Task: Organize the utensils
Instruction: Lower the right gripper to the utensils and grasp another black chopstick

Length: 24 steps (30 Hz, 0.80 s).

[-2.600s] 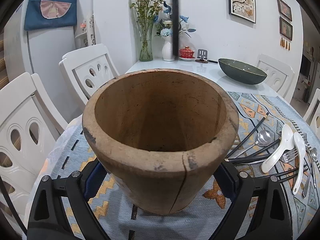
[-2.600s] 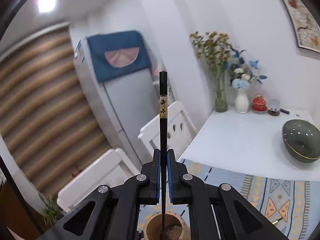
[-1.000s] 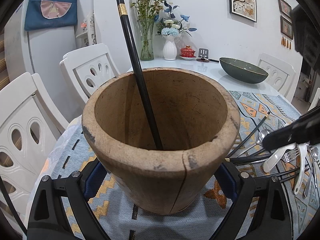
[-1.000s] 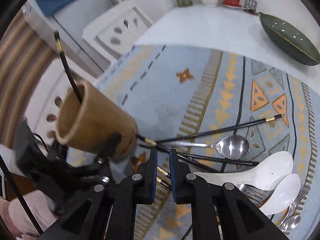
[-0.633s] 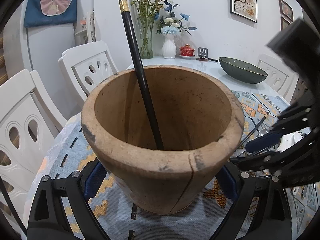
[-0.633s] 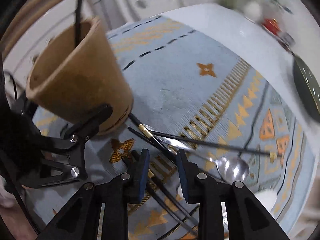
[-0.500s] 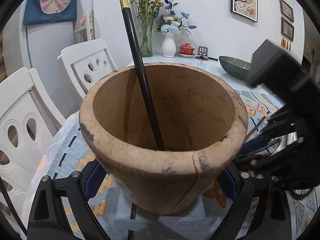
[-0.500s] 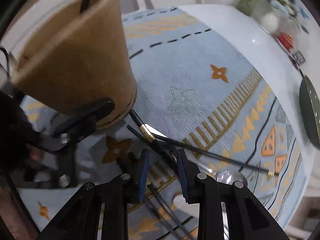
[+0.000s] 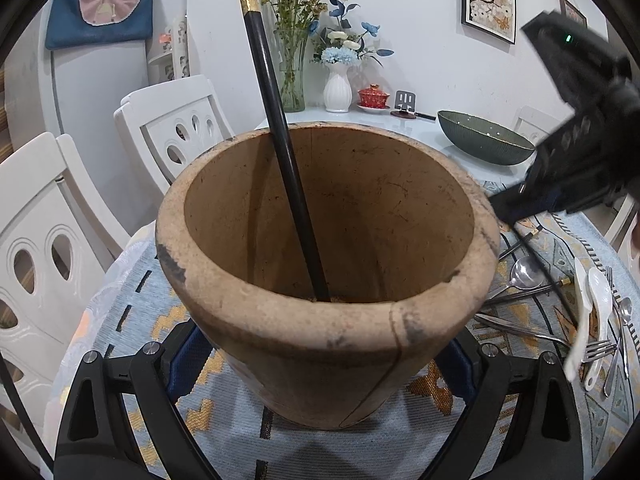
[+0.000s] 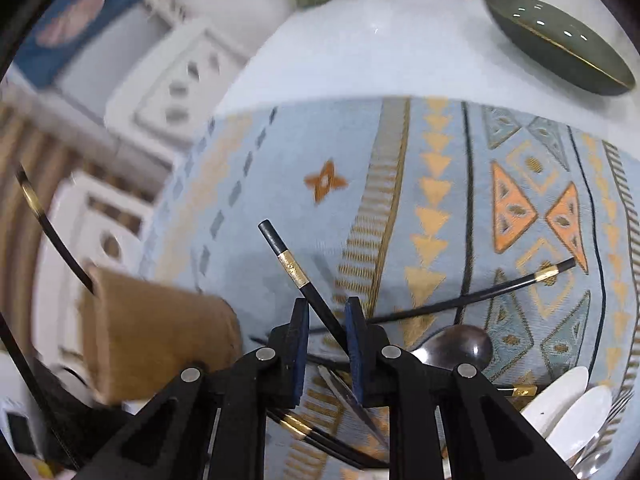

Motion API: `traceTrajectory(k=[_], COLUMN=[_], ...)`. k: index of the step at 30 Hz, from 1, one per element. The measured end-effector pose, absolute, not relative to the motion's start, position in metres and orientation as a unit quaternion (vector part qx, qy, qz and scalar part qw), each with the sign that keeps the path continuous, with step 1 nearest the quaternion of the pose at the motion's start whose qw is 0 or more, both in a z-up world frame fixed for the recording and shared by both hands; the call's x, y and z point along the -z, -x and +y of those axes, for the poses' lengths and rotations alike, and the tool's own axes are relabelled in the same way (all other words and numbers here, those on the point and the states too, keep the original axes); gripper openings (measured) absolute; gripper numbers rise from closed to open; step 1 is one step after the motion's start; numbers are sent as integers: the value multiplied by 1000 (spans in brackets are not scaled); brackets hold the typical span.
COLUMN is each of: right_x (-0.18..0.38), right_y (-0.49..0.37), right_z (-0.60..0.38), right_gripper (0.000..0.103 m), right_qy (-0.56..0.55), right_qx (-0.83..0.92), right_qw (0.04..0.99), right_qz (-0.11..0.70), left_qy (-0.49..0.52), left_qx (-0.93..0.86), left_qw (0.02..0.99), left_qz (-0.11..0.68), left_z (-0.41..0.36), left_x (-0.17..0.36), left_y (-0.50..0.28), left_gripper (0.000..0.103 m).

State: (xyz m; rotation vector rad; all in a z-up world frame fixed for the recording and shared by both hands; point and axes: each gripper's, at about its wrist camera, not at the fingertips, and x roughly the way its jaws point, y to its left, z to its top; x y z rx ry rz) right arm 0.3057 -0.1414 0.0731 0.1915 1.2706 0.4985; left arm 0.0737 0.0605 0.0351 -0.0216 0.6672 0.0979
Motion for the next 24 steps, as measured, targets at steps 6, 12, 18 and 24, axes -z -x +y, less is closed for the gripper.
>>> traceTrajectory(k=[6, 12, 18, 24], right_x=[-86, -23, -5, -9], right_y=[-313, -309, -290, -300], right_z=[-168, -198, -195, -161], right_gripper=[18, 18, 16, 16], right_qy=[-164, -300, -288, -155], right_qx=[-194, -109, -95, -122], right_qw=[761, 655, 618, 634], right_qz=[597, 685, 726, 748], left_qy=[9, 10, 10, 10], left_qx=[-49, -48, -48, -48], left_qw=[944, 944, 944, 944], left_qz=[327, 327, 328, 328], left_z=[60, 59, 59, 59], left_x=[-35, -35, -34, -34], left_y=[-73, -73, -73, -73], left_gripper=[97, 97, 97, 97])
